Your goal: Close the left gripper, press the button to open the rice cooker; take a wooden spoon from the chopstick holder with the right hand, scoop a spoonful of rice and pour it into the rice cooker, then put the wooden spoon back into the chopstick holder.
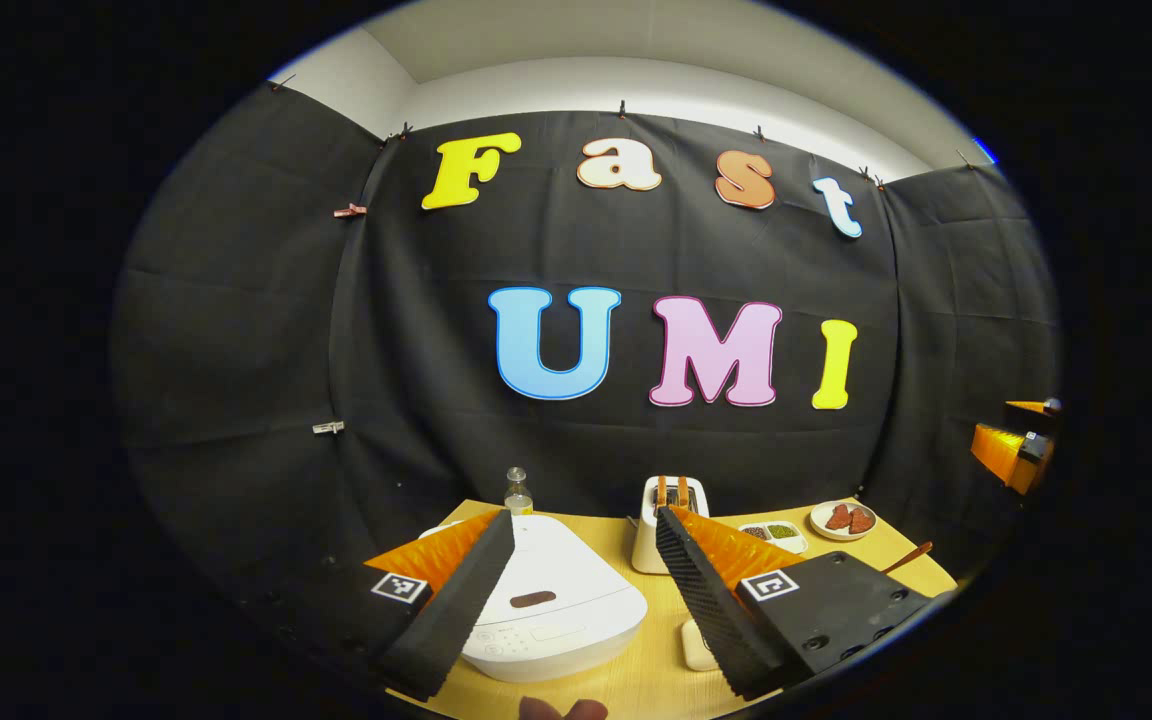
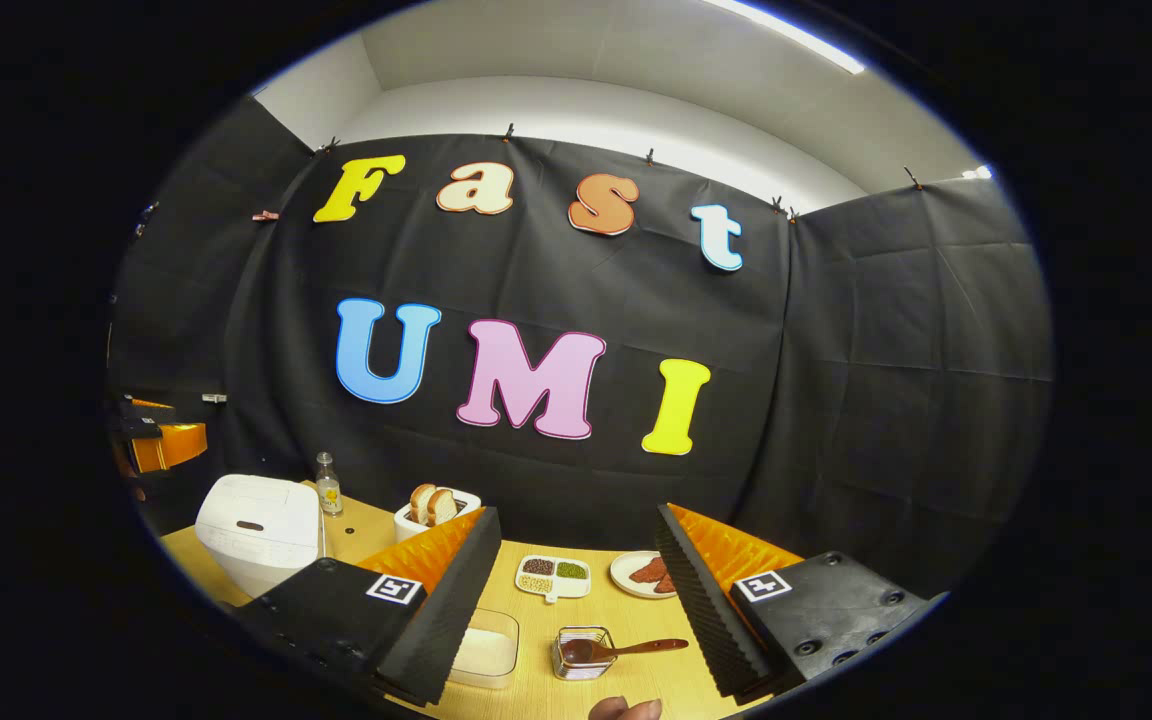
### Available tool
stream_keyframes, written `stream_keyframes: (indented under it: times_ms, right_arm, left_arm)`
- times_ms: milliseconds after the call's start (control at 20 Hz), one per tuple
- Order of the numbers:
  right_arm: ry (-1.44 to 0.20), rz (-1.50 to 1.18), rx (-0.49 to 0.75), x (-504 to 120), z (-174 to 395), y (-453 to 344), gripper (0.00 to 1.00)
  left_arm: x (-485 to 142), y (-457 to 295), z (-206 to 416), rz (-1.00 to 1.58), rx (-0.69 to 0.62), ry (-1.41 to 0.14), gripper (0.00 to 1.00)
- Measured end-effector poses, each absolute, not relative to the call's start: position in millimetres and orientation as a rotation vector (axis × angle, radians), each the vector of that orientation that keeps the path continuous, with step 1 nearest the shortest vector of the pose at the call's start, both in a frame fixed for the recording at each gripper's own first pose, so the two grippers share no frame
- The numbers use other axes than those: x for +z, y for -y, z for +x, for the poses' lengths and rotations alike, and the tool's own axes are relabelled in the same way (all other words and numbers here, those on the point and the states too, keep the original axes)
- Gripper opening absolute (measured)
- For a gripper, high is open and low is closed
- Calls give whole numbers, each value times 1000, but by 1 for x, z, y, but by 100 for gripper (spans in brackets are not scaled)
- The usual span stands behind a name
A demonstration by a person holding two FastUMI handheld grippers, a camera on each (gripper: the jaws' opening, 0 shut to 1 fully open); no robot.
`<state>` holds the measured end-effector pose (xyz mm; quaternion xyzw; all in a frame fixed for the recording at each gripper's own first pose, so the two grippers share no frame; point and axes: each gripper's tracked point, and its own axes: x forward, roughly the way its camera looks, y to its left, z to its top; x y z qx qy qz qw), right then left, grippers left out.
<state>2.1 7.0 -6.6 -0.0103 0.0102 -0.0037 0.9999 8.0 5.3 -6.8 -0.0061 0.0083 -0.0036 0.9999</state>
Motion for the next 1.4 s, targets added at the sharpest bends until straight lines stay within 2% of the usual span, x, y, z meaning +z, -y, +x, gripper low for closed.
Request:
stream_keyframes:
  times_ms: [550,650,850,900,1050,1400]
  right_arm:
    - [-7,-31,-25,-3,-1,-4,97]
    - [2,-28,-24,-1,-1,-4,97]
    - [10,-30,-22,1,-1,-5,97]
    - [9,-32,-20,1,-2,-4,97]
    - [6,-37,-15,-2,-2,-5,97]
    - [-17,-67,-42,-10,-9,11,98]
  left_arm:
    - [-5,1,8,-11,-55,-15,98]
    - [-11,10,10,-11,-109,-44,93]
    - [-28,19,9,-9,-204,-134,18]
    - [-36,21,6,-2,-238,-158,8]
    - [-45,11,11,53,-298,-224,7]
    - [-71,-17,33,97,-549,-412,7]
